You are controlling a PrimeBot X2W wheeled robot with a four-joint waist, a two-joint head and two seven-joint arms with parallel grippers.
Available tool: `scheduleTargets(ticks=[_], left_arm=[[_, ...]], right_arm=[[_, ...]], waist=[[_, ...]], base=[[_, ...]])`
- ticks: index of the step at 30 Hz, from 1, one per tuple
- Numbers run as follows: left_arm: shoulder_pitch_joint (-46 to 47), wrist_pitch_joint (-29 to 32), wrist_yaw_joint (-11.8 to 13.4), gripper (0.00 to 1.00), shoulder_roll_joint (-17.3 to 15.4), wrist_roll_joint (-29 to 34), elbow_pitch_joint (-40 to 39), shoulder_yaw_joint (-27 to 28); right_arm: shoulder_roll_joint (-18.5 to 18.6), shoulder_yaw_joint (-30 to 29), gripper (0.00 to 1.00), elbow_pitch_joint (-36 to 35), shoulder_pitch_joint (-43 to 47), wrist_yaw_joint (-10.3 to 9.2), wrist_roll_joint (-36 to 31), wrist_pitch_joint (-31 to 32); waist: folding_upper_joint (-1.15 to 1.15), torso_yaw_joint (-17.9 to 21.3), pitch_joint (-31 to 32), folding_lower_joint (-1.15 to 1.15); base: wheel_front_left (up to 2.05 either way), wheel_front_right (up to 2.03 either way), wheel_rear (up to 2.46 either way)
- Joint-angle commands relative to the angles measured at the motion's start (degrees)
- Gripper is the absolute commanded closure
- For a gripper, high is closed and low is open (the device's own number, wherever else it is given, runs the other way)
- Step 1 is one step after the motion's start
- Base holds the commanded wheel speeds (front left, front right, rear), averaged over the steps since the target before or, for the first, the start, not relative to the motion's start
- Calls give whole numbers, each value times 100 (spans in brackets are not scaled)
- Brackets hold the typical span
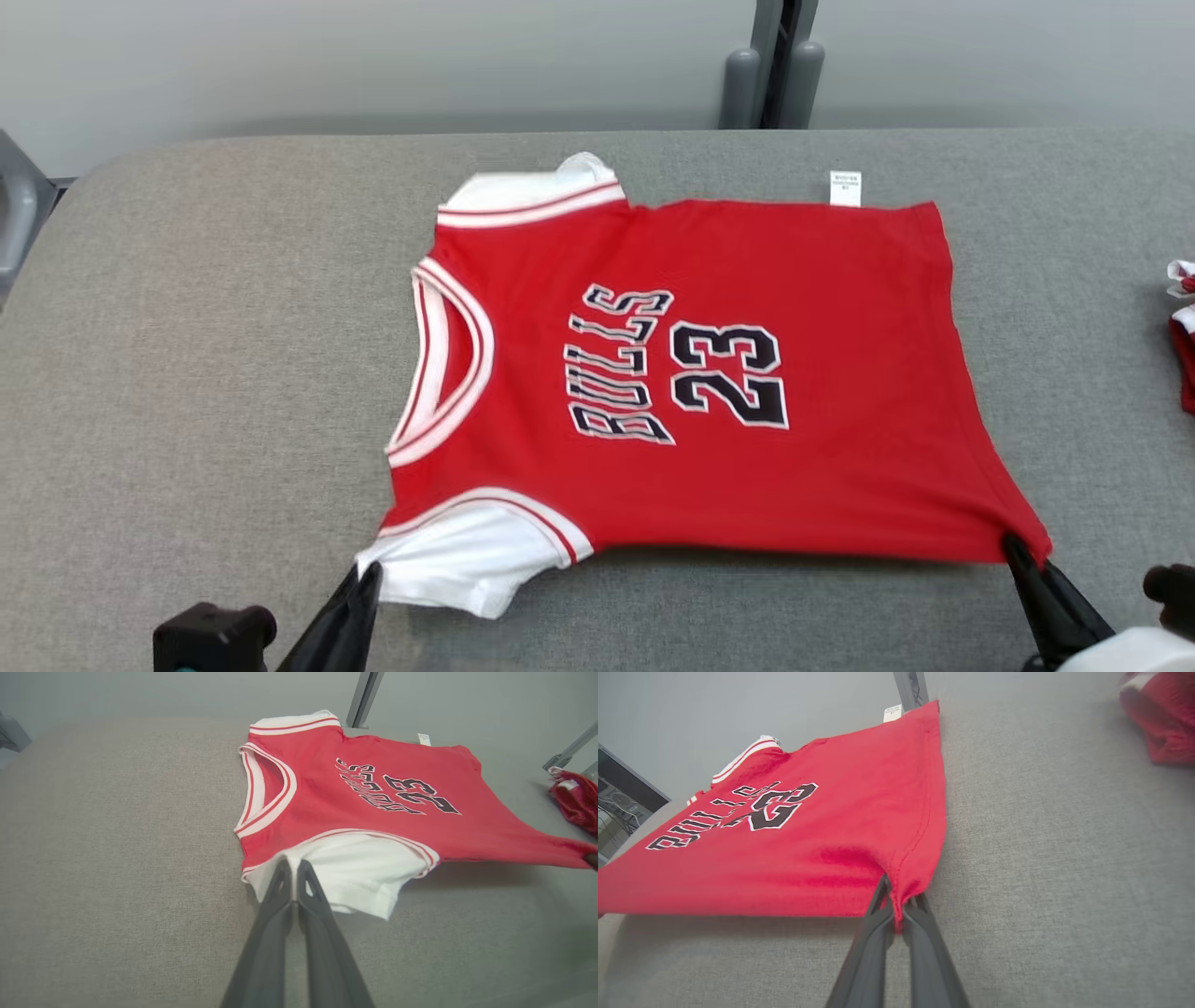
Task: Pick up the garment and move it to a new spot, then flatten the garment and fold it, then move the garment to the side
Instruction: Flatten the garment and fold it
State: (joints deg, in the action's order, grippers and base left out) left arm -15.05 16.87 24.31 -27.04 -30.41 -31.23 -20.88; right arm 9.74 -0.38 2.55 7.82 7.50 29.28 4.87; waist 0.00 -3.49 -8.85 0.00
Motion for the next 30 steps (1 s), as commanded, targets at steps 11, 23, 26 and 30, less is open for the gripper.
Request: scheduleTargets(ticks=[11, 23, 26, 30], left_arm=[[-245, 512, 241, 100, -293, 129, -583, -12], [602, 680, -166, 100, -461, -44, -225, 112], [992, 776, -366, 100, -515, -130, -18, 132], [1560, 917, -626, 100, -530, -303, 312, 152]], right_arm=[[-510, -735, 100, -1169, 694, -3, -585, 1102], [-552, -693, 100, -1388, 288, -2, -639, 2059], [-499, -669, 100, -1390, -74, -2, -578, 2353], [-382, -638, 100, -1293, -643, -2, -562, 2764]], waist=[[0, -21, 36, 0], [0, 130, -454, 0], [0, 227, -660, 0], [0, 330, -933, 0]], base=[[0, 0, 0], [0, 0, 0], [0, 0, 0], [0, 0, 0]])
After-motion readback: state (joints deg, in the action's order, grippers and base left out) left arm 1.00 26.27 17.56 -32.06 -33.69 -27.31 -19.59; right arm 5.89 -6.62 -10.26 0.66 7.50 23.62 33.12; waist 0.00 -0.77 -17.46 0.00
